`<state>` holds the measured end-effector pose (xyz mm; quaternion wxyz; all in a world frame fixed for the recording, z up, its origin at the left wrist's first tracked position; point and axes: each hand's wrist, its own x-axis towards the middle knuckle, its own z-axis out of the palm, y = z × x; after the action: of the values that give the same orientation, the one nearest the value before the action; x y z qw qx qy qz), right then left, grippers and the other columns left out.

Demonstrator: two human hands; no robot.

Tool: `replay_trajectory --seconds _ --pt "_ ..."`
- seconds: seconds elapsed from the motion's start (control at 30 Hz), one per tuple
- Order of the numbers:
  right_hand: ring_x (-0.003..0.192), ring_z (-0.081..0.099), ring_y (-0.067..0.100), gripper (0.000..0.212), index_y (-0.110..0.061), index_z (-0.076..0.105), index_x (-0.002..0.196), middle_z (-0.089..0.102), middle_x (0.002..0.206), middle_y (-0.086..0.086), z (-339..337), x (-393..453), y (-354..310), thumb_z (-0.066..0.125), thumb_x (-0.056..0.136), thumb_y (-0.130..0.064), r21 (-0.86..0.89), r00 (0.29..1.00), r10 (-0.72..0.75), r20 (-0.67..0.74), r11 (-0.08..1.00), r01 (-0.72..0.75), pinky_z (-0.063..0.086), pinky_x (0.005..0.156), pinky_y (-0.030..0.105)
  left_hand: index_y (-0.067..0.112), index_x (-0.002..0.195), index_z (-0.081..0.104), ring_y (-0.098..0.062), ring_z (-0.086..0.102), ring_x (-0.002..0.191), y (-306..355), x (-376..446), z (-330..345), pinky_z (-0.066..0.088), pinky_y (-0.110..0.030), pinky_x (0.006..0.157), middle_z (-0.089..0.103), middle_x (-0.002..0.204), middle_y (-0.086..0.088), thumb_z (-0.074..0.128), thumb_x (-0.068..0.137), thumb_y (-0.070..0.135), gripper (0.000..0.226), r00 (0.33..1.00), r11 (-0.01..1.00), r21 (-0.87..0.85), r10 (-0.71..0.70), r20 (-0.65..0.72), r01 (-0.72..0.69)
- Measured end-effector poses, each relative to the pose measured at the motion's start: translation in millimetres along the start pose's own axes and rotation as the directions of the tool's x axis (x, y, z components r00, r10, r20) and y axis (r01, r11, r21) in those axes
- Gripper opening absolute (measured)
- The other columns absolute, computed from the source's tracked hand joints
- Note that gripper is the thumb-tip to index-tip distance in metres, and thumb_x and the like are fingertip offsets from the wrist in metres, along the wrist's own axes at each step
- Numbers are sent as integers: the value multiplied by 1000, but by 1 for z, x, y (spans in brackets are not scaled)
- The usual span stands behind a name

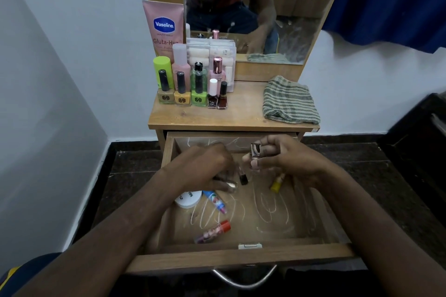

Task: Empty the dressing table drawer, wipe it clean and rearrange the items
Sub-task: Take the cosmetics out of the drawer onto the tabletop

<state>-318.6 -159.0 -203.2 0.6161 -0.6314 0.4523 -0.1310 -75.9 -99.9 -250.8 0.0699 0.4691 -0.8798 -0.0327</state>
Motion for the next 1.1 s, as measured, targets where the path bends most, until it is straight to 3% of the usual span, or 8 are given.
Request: replay_trajectory --seconds 0.2,0.3,0.47,0.57,0.63,0.73,0.8,1.1 --pt "114 74 36 45 6 55 134 74 122 25 3 -6 -9 69 91 9 370 998 -31 51 929 10 65 87 37 27 113 64 -1 65 92 0 -1 -3 56 -29 79 69 103 12 69 100 40 19 996 940 -331 -70 51 83" --pt "119 71 38 39 5 59 132 72 125 28 6 -7 -15 67 93 4 455 992 -121 31 886 94 63 93 38 27 113 68 8 68 90 1 -8 -17 54 -14 75 72 95 20 75 98 27 17 965 796 -594 -234 -119 119" --pt "110 75 34 44 3 62 129 75 119 23 14 -3 -32 72 86 -4 538 956 -211 -203 792 289 66 84 36 23 133 70 -5 75 102 -2 -33 -42 60 -25 91 79 110 13 74 98 20 35 898 548 -824 -422 -126 142" --pt "103 77 22 37 -12 70 121 80 110 8 29 7 -40 82 86 -17 207 893 -291 -342 904 374 65 88 36 20 131 71 -11 75 109 -8 -40 -52 60 -31 97 80 115 7 72 99 19 32 821 450 -890 -533 -204 71" --pt "98 77 10 40 -19 71 121 80 105 -2 43 18 -45 86 85 -26 -90 831 -370 -415 926 367 64 87 32 21 128 73 -8 76 104 -12 -42 -56 62 -34 95 80 110 7 76 95 26 33 709 501 -860 -641 -296 95" --pt "89 74 0 40 -21 74 120 79 96 -9 68 38 -60 88 83 -31 -302 737 -507 -447 861 409 62 82 22 25 121 77 3 73 95 -19 -45 -60 60 -15 82 78 100 17 84 88 37 36 492 640 -726 -730 -475 249" --pt "84 72 -3 37 -21 75 117 76 92 -12 82 51 -69 89 83 -29 -412 684 -579 -443 809 418 59 78 13 26 118 78 4 72 92 -27 -47 -61 59 -13 75 77 96 18 87 86 38 35 402 679 -669 -727 -557 302" --pt "75 68 -6 30 -15 77 108 75 85 -11 117 84 -62 90 83 -28 -538 549 -706 -448 703 465 55 72 7 19 109 79 13 68 84 -43 -48 -56 52 -3 67 70 82 21 91 81 38 36 335 673 -625 -739 -585 396"
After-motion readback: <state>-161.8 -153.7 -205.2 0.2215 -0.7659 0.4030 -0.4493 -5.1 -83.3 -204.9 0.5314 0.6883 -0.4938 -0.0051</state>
